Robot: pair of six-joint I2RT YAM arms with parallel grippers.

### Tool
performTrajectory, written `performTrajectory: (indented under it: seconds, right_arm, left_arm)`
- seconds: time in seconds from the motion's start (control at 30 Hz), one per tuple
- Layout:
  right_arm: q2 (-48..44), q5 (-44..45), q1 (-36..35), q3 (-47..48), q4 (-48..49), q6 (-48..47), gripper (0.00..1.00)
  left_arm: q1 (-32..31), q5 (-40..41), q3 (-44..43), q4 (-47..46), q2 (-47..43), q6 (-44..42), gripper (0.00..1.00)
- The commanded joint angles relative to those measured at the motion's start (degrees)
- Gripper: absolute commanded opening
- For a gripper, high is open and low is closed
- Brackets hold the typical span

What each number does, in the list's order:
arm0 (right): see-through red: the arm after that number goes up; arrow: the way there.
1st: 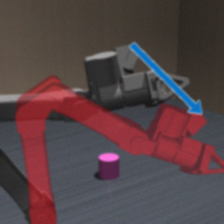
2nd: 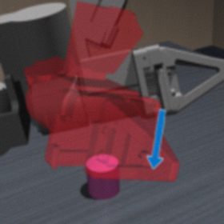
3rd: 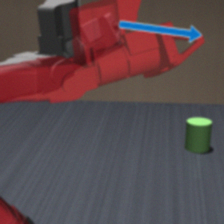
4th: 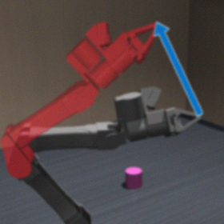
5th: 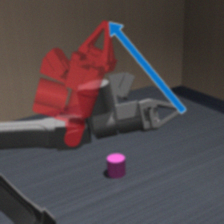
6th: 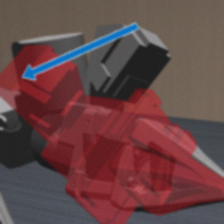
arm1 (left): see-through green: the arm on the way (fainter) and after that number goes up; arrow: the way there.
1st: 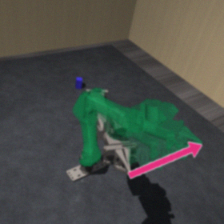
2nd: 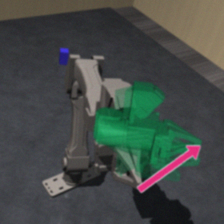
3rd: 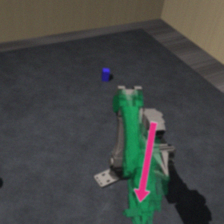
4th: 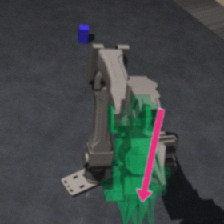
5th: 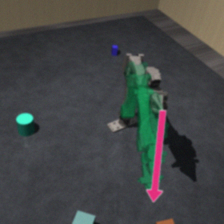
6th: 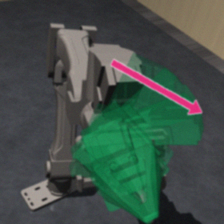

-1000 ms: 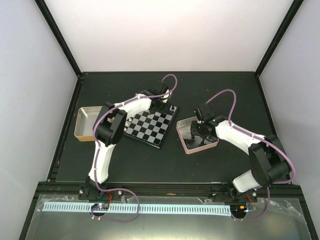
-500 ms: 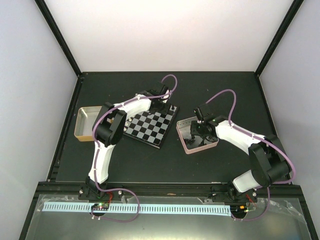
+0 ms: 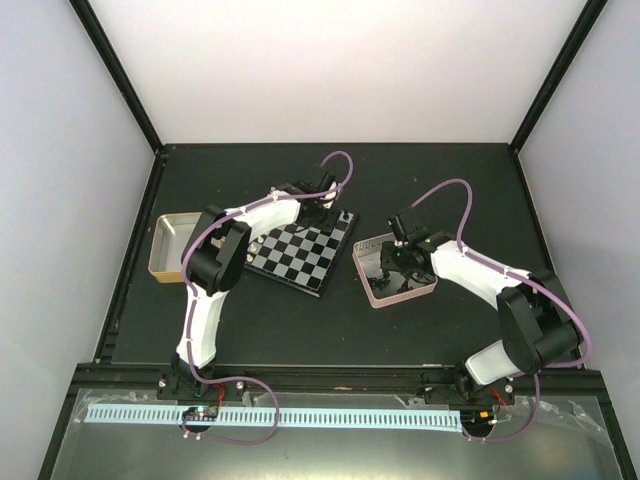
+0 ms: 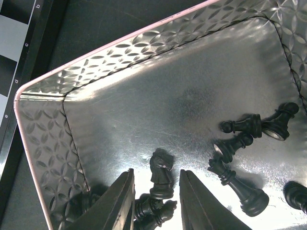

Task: Set up the chess pieces on the board
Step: Adjust the chess piece on the chessboard, then pick up the chess piece from the storage box.

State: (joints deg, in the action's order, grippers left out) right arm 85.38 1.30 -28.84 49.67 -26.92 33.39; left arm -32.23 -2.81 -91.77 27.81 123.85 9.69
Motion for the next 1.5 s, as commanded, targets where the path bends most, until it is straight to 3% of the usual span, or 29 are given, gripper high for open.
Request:
performTrajectory:
  seconds: [0.0,0.5,0.73,0.97,1.17,1.47]
  right_arm:
    - [-0.33,0.10,0.28,-0.45,1.03,0.41,0.27]
    - [-0.25,0.11,0.28,-0.54,0.84,0.39,0.27]
    - [-0.86,-0.32,0.27,-0.76,0.95,0.45,0.28]
    - [-1.42,-0.35,0.28,-0.71,0.78,0.42,0.30]
    - [-1.37,3.01,0.53,0.51,-1.33,-1.09,0.32]
    - [-2.20,6.27,3.35,1.00,-4.37,-2.36,0.33]
  left_arm:
    - [-0.23,-1.13,-0.53,3.39,1.11,-0.04,0.13]
    - [-0.28,-1.16,-3.84,4.52,3.18,-0.56,0.14]
    - [-0.25,-1.36,-3.78,4.84,2.22,-0.03,0.37]
    - [-0.29,-1.32,-4.40,5.57,-0.58,0.59,0.50]
    - [-0.29,-1.06,1.00,4.04,-10.17,2.89,0.55]
    - [-0.18,-2.37,22.06,-8.09,-35.20,8.19,0.58]
